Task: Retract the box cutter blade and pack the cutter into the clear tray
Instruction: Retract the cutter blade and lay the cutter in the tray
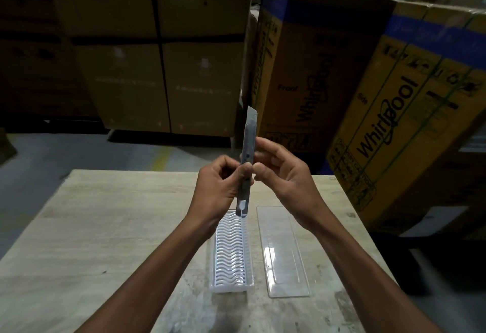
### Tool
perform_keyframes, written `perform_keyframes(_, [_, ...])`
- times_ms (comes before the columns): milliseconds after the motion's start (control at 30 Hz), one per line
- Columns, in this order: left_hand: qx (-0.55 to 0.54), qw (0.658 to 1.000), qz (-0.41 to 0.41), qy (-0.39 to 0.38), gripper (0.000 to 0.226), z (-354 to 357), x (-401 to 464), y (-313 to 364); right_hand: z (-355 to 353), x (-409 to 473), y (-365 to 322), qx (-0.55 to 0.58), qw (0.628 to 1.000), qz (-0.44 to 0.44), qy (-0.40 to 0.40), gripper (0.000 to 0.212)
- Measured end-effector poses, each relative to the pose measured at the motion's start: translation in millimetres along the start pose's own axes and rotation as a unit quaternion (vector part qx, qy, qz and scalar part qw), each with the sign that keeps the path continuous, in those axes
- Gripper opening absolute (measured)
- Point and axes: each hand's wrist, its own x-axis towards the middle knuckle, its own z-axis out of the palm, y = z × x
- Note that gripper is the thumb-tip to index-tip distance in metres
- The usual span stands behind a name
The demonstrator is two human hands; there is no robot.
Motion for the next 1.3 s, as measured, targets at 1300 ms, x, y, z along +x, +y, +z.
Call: perform_keyframes(1300, [0.09,0.992,0.045,-0.072,0.008,-3,-14,14,-14,10,-18,0.029,0.999,-0.016,-0.001,0.065])
